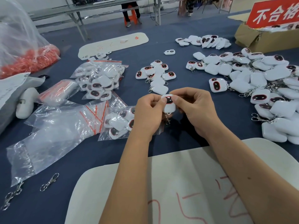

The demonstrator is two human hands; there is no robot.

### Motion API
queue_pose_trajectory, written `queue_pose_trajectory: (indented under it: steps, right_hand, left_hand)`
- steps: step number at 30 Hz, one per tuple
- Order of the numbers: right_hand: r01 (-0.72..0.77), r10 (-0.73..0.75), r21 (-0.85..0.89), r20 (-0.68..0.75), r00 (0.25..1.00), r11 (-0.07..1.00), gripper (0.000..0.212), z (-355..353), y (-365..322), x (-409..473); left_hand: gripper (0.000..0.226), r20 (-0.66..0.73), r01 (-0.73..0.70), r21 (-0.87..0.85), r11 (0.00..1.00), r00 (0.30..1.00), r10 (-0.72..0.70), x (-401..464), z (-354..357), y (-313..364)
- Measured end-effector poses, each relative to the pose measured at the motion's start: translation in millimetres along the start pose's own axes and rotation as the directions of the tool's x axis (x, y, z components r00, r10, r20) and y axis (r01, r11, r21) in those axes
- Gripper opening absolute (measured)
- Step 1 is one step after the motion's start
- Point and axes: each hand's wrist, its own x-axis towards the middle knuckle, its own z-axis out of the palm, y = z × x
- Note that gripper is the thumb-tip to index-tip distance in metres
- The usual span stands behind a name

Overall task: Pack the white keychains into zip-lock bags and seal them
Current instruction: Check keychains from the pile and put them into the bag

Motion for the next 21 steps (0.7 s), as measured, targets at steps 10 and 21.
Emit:
queue_pose_trajectory:
  steps: [10,21]
  right_hand:
    - [-0.020,0.021,-0.065,0.025,0.999,0.998,0.013,-0.9,-0.9,-0.6]
    - [-0.029,0.031,-0.101,0.024,0.999,0.994,0.015,-0.1,-4.2,-1.3]
  left_hand:
    - [0.013,-0.046,-0.036,0.050,0.998,0.998,0.038,-1.0,5.0,0.3]
    - [0.017,-0.025,-0.080,0.085,0.993,0.996,0.082,-6.3,3.0,5.6]
